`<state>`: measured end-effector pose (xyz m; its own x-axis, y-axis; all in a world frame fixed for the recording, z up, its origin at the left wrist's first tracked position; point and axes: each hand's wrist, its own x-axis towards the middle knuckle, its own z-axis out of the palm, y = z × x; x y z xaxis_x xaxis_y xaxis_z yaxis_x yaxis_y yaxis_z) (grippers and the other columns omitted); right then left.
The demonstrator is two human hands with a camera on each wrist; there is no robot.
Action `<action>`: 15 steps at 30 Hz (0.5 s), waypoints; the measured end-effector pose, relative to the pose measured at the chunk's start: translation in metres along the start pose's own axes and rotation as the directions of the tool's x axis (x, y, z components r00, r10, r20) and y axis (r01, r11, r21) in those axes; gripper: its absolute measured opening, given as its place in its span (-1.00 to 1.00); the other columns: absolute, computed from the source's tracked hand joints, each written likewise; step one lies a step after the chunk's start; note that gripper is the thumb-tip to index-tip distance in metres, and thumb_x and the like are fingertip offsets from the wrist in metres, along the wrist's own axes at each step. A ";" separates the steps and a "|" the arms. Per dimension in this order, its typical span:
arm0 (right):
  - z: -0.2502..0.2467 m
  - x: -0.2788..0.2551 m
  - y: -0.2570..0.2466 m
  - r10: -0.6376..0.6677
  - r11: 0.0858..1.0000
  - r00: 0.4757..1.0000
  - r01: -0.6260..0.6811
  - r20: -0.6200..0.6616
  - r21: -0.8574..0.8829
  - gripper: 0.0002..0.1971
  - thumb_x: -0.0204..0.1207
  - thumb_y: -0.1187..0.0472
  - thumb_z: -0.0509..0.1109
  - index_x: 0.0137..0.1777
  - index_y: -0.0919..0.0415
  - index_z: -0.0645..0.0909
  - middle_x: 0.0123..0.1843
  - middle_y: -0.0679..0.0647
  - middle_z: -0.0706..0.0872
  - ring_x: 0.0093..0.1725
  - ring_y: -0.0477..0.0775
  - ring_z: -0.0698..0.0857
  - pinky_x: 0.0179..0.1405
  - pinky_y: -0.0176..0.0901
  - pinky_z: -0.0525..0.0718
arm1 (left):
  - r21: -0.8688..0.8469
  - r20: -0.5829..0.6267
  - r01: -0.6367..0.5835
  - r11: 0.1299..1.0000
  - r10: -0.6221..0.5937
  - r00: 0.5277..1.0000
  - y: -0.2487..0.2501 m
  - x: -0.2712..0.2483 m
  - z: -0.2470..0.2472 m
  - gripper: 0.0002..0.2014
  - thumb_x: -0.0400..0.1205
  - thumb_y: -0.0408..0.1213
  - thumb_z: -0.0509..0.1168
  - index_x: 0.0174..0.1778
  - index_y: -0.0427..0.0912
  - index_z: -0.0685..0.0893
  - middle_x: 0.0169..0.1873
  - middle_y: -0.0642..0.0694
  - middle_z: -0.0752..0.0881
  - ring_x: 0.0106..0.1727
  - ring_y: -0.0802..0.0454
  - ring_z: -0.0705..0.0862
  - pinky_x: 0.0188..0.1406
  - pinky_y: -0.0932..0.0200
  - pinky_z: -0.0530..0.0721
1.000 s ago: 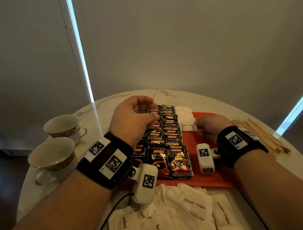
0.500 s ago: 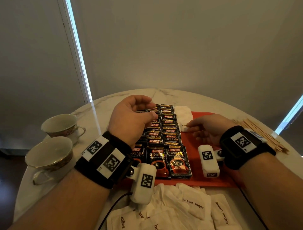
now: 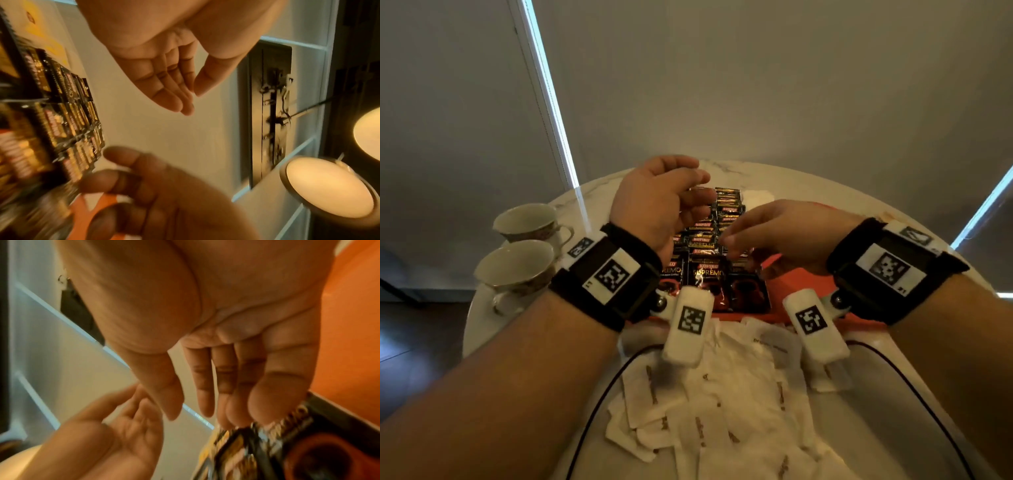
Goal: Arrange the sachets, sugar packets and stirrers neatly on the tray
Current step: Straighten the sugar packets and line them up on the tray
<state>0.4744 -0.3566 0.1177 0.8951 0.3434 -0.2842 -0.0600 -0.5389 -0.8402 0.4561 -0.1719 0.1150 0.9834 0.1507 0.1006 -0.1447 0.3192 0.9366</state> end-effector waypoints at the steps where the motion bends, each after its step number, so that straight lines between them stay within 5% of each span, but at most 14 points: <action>1: 0.007 -0.010 -0.004 -0.019 0.996 0.999 0.023 0.050 -0.081 -0.83 0.54 0.11 0.58 0.11 0.05 0.81 0.00 0.08 0.88 -0.16 0.02 0.77 -0.13 -0.05 0.80 | 0.080 0.033 -0.009 0.997 0.007 0.999 0.000 -0.011 -0.001 -0.89 0.69 -0.46 0.40 0.06 -0.18 0.72 -0.18 -0.10 0.83 -0.27 0.02 0.81 -0.35 0.16 0.76; 5: 0.034 -0.043 -0.013 -0.028 0.922 0.988 0.085 0.154 -0.379 -0.74 0.41 -0.09 0.66 0.05 -0.08 0.80 0.00 0.05 0.87 -0.05 0.08 0.83 -0.05 -0.04 0.84 | 0.458 0.113 -0.031 0.889 -0.024 0.993 0.000 -0.058 -0.027 -0.94 0.66 -0.36 0.47 -0.01 -0.14 0.78 -0.09 -0.21 0.84 -0.15 0.00 0.82 -0.18 0.02 0.81; 9: 0.058 -0.071 -0.017 0.048 0.739 0.968 0.131 0.246 -0.661 -0.41 0.27 -0.31 0.66 0.30 -0.23 0.64 0.10 -0.16 0.73 0.04 -0.08 0.75 -0.01 -0.08 0.84 | 0.753 0.138 0.006 0.658 -0.167 0.976 0.009 -0.098 -0.063 -0.84 0.55 -0.26 0.56 0.00 -0.02 0.78 -0.04 -0.07 0.85 0.03 -0.10 0.83 0.16 -0.23 0.81; 13: 0.075 -0.088 -0.011 0.091 0.554 0.955 0.187 0.282 -0.811 -0.03 0.03 -0.44 0.70 0.48 -0.37 0.40 0.29 -0.21 0.59 0.19 -0.05 0.66 0.20 0.03 0.75 | 0.962 0.145 -0.019 0.271 -0.450 0.881 0.009 -0.130 -0.077 -0.44 0.37 -0.07 0.70 0.23 0.19 0.63 0.13 0.16 0.75 0.10 0.20 0.74 0.14 0.15 0.77; 15: 0.084 -0.093 -0.008 0.076 0.466 0.952 0.229 0.297 -0.854 0.00 0.03 -0.43 0.70 0.51 -0.39 0.34 0.32 -0.19 0.52 0.23 -0.02 0.60 0.20 0.06 0.73 | 0.982 0.141 -0.062 0.177 -0.477 0.867 0.007 -0.139 -0.076 -0.33 0.35 -0.01 0.71 0.33 0.23 0.55 0.17 0.23 0.68 0.09 0.24 0.71 0.02 0.28 0.74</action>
<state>0.3544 -0.3194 0.1119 0.7166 0.5142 -0.4713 0.5545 -0.8299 -0.0624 0.3105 -0.1197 0.0817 0.9374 -0.1534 -0.3126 0.0206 -0.8717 0.4897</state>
